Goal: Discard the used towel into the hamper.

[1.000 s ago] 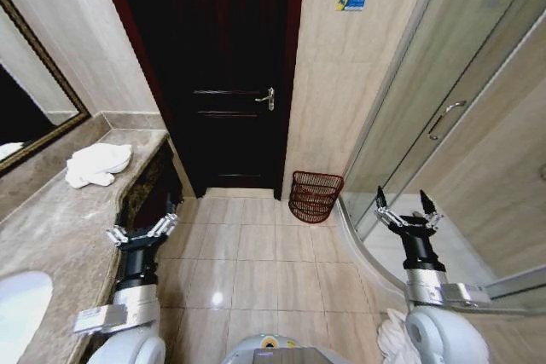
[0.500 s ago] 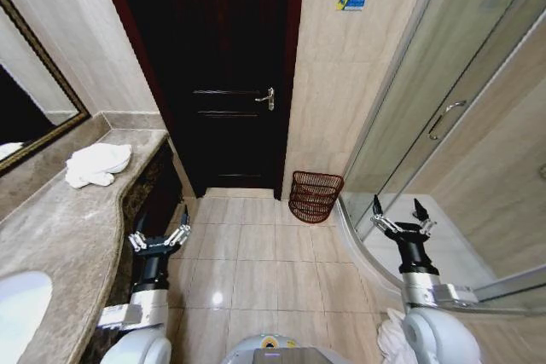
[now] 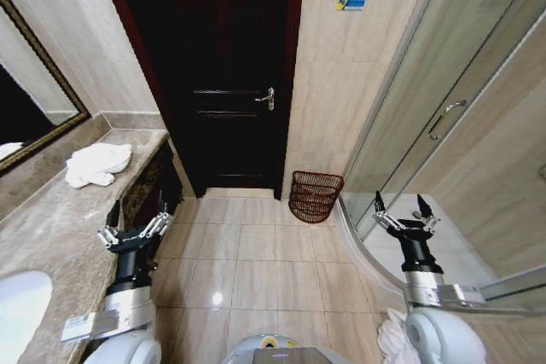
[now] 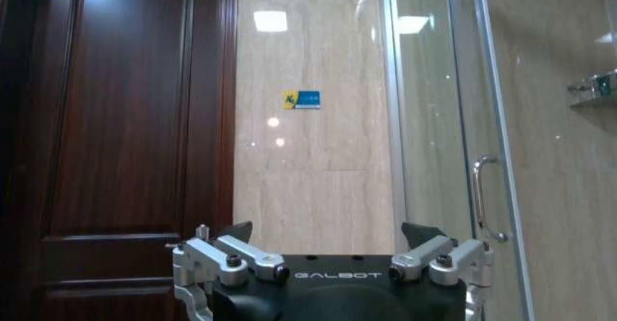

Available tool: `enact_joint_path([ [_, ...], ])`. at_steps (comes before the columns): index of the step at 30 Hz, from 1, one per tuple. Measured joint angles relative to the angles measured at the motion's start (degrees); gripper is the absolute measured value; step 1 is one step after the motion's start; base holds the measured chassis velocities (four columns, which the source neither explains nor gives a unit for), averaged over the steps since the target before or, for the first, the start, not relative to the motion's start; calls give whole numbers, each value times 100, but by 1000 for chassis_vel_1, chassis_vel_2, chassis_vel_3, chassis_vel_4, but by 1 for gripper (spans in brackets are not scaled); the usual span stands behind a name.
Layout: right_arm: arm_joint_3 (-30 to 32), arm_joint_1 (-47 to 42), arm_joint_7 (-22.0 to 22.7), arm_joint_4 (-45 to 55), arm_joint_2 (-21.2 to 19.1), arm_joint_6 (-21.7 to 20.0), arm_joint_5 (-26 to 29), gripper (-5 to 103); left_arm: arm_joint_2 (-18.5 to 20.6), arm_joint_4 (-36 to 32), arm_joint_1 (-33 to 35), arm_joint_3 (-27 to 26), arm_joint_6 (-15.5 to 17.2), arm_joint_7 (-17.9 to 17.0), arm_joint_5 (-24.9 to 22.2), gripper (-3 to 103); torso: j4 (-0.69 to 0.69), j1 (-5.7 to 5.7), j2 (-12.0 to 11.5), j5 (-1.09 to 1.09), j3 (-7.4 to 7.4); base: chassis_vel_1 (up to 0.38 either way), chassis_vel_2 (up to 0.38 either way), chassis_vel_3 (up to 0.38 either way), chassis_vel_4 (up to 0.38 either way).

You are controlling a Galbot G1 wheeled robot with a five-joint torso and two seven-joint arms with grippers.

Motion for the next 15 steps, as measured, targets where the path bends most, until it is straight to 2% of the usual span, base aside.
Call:
enact_joint_path([
  [6, 0, 5, -8, 18, -19, -17, 0, 100, 1, 0, 5, 28, -31, 0, 5, 99, 0, 0, -1, 0, 0, 0, 0, 0, 0],
  [9, -22, 50, 12, 42, -26, -3, 17, 100, 0, 0, -17, 19, -189, 85, -31, 100, 0, -1, -2, 0, -1, 7, 7, -17, -9],
  [15, -13, 124, 62, 38, -34, 70, 81, 100, 11, 0, -53, -17, -303, 121, -27, 98, 0, -1, -2, -1, -1, 9, 11, -17, -9],
])
